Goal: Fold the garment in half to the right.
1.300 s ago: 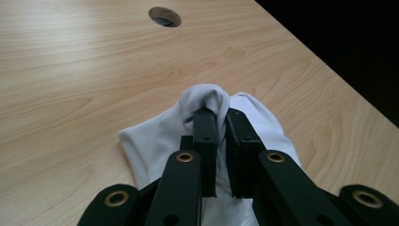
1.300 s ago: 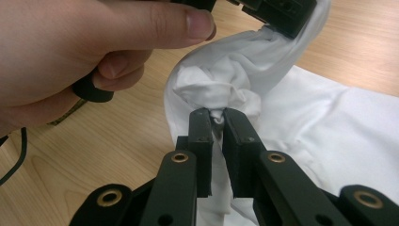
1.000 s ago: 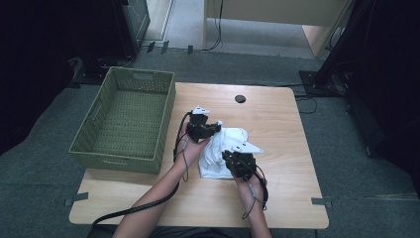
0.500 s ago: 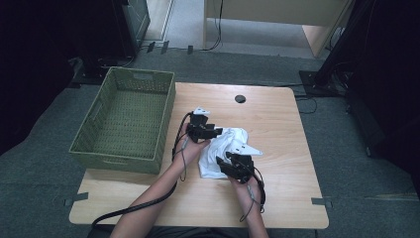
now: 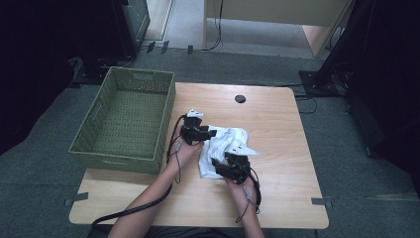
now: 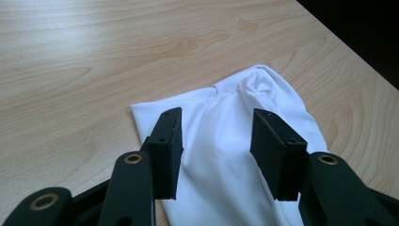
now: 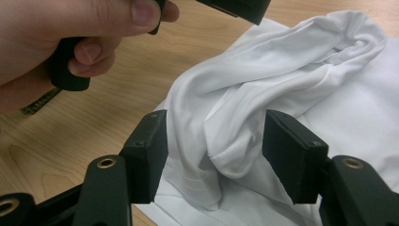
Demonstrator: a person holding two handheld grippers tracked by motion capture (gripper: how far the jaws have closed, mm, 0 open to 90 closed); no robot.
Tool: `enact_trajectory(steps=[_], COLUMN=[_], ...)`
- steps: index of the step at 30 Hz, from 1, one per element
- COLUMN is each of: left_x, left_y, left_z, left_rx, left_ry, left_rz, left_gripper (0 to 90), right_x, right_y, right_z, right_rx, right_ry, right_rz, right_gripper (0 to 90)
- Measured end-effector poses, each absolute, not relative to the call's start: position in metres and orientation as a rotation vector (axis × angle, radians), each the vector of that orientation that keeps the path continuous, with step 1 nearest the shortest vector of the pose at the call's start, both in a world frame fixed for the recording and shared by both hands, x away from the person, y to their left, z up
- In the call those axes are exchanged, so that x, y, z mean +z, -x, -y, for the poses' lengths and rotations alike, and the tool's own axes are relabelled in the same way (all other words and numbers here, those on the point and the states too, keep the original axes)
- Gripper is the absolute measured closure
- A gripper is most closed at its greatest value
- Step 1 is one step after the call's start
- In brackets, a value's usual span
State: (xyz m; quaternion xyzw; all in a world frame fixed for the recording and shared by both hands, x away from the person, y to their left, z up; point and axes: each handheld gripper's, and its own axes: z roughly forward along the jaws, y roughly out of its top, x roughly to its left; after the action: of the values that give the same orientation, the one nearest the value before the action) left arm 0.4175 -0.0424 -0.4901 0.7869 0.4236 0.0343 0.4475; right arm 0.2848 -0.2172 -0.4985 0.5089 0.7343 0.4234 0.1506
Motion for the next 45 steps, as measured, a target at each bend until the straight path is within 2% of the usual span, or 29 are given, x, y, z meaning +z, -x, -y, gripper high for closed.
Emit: enact_trajectory(steps=[6,10,13,18,20,26,32,41,45], left_x=[-0.495,-0.5,-0.505,-0.513,-0.516,-0.521,-0.522,-0.524,-0.525], left_y=[-0.42,-0.424,-0.428,-0.432,-0.433,-0.433,-0.43,-0.426,-0.426], left_z=[0.034,0.031,0.031,0.035,0.037,0.039,0.04,0.044,0.043], left_rx=[0.098,0.112,0.106,0.119,0.125,0.171,0.274,0.34,0.342], left_ry=[-1.924,-1.929,-1.937,-1.958,-1.973,-2.002,-2.045,-2.064,-2.046], left_rz=[-1.078,-1.102,-1.114,-1.122,-1.124,-1.118,-1.082,-1.055,-1.048], left_gripper=[50.6,52.8,54.0,55.6,56.0,55.9,56.3,56.5,57.2], right_x=[-0.503,-0.506,-0.506,-0.508,-0.507,-0.497,-0.489,-0.492,-0.493], right_y=[-0.29,-0.293,-0.295,-0.299,-0.299,-0.293,-0.284,-0.282,-0.28], right_z=[0.207,0.202,0.201,0.201,0.203,0.211,0.227,0.243,0.247], right_rx=[1.178,1.15,1.127,1.089,1.093,1.116,1.149,1.161,1.144], right_ry=[-1.443,-1.435,-1.416,-1.398,-1.404,-1.405,-1.425,-1.468,-1.475], right_rz=[-2.137,-2.15,-2.152,-2.175,-2.174,-2.149,-2.118,-2.093,-2.094], right_gripper=[42.3,48.8,57.1,76.3,80.1,81.4,81.5,77.9,82.1])
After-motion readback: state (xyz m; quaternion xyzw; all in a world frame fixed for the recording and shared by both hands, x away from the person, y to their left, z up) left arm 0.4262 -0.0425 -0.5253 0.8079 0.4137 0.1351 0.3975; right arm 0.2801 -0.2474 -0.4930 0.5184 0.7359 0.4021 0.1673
